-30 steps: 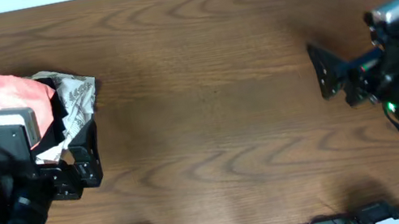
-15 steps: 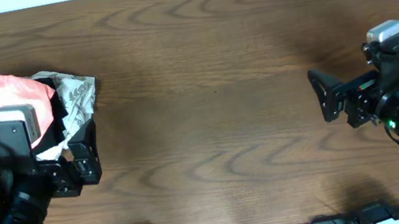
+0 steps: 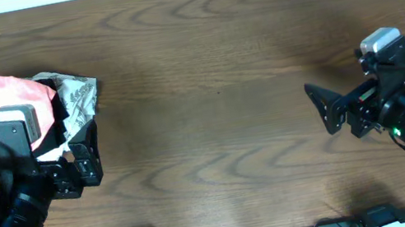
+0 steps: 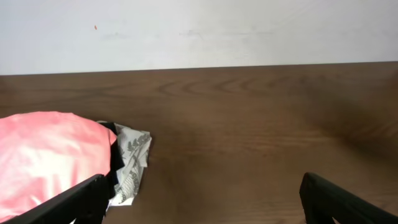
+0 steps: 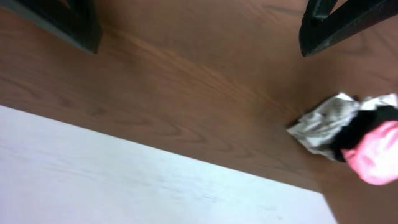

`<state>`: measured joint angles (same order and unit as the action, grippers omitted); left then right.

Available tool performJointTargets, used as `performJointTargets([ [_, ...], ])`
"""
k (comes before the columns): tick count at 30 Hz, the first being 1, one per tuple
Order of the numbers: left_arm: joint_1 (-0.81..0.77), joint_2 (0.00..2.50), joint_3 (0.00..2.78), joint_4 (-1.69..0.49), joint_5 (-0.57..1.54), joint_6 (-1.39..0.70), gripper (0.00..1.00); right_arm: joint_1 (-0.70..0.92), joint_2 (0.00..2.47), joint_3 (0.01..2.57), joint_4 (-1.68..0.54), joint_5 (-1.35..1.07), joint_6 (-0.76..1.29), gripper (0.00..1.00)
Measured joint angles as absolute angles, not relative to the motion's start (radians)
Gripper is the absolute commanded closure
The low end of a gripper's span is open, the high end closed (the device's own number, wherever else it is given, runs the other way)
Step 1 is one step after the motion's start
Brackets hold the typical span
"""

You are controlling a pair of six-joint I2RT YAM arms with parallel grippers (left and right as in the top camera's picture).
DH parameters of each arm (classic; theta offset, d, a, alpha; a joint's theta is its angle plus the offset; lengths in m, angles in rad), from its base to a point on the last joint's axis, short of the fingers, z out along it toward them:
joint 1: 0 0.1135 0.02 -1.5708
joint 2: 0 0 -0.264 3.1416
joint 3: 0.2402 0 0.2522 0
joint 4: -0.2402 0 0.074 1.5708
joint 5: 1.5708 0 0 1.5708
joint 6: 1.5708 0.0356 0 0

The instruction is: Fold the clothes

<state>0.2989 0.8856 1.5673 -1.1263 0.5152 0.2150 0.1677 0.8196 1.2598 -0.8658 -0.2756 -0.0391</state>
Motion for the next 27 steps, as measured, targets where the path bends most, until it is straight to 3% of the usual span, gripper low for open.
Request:
performJointTargets([
  [7, 0.299, 0.886, 1.567, -1.126, 0.515, 0.215, 0.02, 0.166, 0.79, 1.25, -0.893, -0.134, -0.037, 0.01],
  [13, 0.299, 0.886, 1.567, -1.126, 0.514, 0.215, 0.02, 0.123, 0.611, 1.129, -0.865, -0.084, -0.038, 0.01],
  [27, 0.299, 0.886, 1.566, -1.126, 0.509, 0.215, 0.02, 0.075, 0.201, 0.519, -0.651, -0.064, -0.036, 0.01],
])
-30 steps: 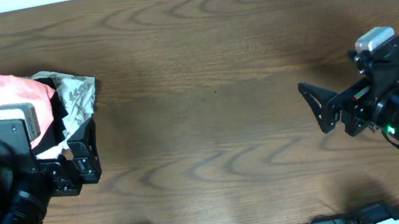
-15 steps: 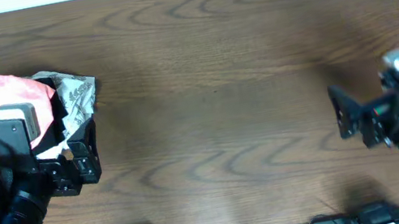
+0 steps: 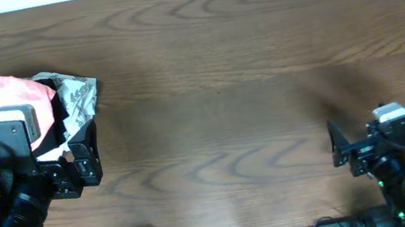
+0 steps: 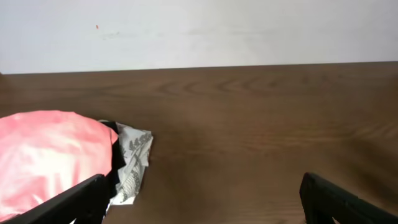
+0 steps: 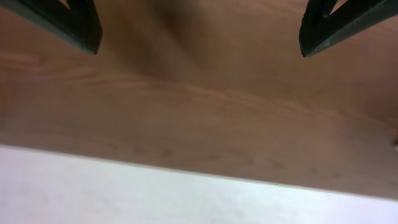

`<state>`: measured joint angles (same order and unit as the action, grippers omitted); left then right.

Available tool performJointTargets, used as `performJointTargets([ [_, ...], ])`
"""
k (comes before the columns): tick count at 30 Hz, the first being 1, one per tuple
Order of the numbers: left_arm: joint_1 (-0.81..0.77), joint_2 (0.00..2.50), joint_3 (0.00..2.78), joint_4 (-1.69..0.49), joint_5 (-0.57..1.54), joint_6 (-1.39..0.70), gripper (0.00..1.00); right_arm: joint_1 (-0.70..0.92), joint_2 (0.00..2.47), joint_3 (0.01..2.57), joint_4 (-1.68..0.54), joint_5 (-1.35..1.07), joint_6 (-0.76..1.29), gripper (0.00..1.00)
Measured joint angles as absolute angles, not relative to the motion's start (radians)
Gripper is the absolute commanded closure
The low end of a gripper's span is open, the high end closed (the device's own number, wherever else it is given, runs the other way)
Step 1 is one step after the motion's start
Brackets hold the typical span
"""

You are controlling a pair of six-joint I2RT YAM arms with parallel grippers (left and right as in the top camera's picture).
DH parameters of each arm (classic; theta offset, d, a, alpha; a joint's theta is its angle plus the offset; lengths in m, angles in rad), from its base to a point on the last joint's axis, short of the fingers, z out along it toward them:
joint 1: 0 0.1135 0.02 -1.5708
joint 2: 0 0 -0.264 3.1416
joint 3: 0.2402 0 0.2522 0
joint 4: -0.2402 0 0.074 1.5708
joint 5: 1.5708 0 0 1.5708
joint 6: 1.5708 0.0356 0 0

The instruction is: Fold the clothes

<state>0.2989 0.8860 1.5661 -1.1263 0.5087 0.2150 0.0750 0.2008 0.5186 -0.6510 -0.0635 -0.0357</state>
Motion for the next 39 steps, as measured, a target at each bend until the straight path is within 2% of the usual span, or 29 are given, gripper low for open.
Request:
performJointTargets([
  [9, 0.299, 0.888, 1.566, -1.127, 0.509, 0.215, 0.02, 0.075, 0.03, 0.253, -0.556, -0.063, -0.01, 0.01],
  [17, 0.299, 0.888, 1.566, -1.126, 0.508, 0.215, 0.02, 0.075, 0.016, 0.154, -0.484, -0.063, -0.008, 0.01],
  [39, 0.299, 0.888, 1.566, -1.127, 0.508, 0.215, 0.02, 0.075, 0.017, 0.135, -0.453, -0.067, -0.007, 0.01],
])
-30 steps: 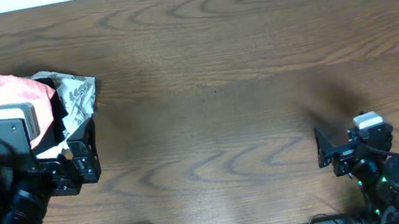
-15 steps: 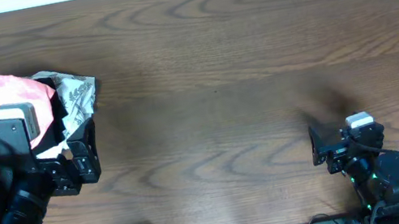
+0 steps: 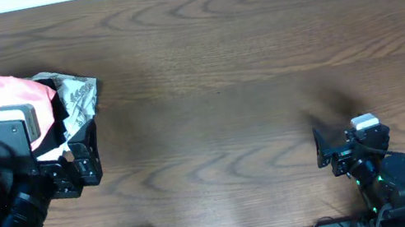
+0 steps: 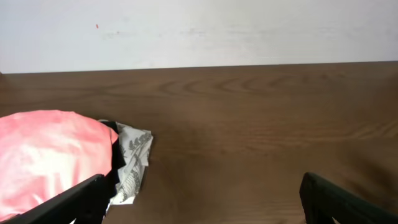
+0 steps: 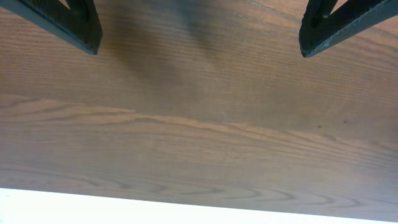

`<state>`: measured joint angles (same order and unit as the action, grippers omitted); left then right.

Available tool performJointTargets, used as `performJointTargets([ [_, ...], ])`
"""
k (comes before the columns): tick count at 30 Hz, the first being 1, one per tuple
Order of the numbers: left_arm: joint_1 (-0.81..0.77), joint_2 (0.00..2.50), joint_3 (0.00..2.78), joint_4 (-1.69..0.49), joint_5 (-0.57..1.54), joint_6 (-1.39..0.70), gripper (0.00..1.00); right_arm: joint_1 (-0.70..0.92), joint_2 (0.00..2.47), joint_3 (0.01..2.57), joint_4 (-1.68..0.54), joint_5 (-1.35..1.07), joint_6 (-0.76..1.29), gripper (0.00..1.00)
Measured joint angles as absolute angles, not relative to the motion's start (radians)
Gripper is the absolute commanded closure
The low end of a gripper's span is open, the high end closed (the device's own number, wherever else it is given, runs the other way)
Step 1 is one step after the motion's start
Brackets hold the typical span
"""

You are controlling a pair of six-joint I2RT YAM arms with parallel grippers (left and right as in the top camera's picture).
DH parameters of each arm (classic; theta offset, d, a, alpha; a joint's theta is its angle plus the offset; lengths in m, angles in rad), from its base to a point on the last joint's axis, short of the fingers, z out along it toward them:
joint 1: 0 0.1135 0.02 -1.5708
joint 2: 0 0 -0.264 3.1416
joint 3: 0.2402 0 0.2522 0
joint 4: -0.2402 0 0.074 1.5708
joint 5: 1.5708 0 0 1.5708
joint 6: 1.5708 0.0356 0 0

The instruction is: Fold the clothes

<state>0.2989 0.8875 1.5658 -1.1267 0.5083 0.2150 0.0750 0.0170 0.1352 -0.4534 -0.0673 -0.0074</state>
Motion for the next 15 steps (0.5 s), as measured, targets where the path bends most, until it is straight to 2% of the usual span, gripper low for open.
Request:
performJointTargets([
  [9, 0.296, 0.888, 1.566, -1.128, 0.509, 0.215, 0.02, 0.075, 0.017, 0.135, -0.453, -0.067, -0.008, 0.01],
  [15, 0.222, 0.866, 1.555, -1.112, 0.466, 0.278, 0.02, 0.075, 0.017, 0.135, -0.453, -0.067, -0.008, 0.01],
])
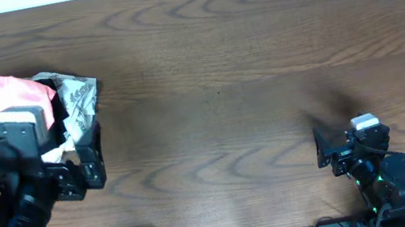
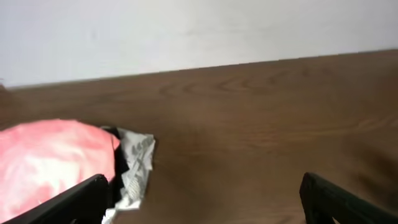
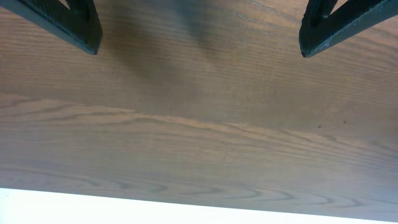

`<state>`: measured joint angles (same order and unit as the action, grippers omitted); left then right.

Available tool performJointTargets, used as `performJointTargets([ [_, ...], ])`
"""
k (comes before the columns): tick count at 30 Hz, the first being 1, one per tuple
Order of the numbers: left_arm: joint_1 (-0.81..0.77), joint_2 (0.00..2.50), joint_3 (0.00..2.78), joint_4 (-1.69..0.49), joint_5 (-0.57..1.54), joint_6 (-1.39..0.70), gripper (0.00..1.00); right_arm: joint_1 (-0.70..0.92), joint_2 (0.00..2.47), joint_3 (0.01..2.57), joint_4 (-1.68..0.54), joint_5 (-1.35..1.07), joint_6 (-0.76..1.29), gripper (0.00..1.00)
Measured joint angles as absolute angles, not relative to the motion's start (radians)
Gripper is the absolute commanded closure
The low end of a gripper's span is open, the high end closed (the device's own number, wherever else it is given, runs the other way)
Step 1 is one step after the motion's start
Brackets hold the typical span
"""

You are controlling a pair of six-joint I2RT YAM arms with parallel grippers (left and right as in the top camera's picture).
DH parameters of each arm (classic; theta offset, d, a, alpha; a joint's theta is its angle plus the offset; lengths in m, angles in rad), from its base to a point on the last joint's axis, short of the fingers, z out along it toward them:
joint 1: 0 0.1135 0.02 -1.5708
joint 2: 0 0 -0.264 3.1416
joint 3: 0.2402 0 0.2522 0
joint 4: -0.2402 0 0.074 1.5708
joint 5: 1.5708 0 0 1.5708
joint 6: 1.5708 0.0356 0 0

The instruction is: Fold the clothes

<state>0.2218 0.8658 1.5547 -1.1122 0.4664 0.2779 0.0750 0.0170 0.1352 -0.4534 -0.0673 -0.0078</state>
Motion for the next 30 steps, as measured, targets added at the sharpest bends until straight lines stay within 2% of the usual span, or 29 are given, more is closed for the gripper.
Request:
performJointTargets([
  [3, 0.156, 0.831, 1.495, -1.061, 0.456, 0.344, 0.02, 0.075, 0.017, 0.135, -0.453, -0.067, -0.007, 0.01],
  [6, 0.107, 0.774, 1.356, -0.907, 0.451, 0.401, 0.02, 0.075, 0.017, 0.135, -0.452, -0.069, -0.007, 0.01],
  [11, 0.075, 0.634, 1.009, -0.625, 0.438, 0.445, 0.02, 0.075, 0.017, 0.134, -0.452, -0.07, -0.007, 0.01],
  [15, 0.061, 0.498, 0.772, -0.487, 0.437, 0.453, 0.02, 0.075, 0.017, 0.133, -0.452, -0.07, -0.007, 0.01],
  [21, 0.061, 0.288, 0.555, -0.427, 0.425, 0.445, 0.02, 0.075, 0.017, 0.133, -0.452, -0.07, -0.007, 0.01],
  [30, 0.055, 0.142, 0.372, -0.398, 0.357, 0.416, 0.02, 0.075, 0.017, 0.133, -0.452, -0.07, -0.007, 0.01],
])
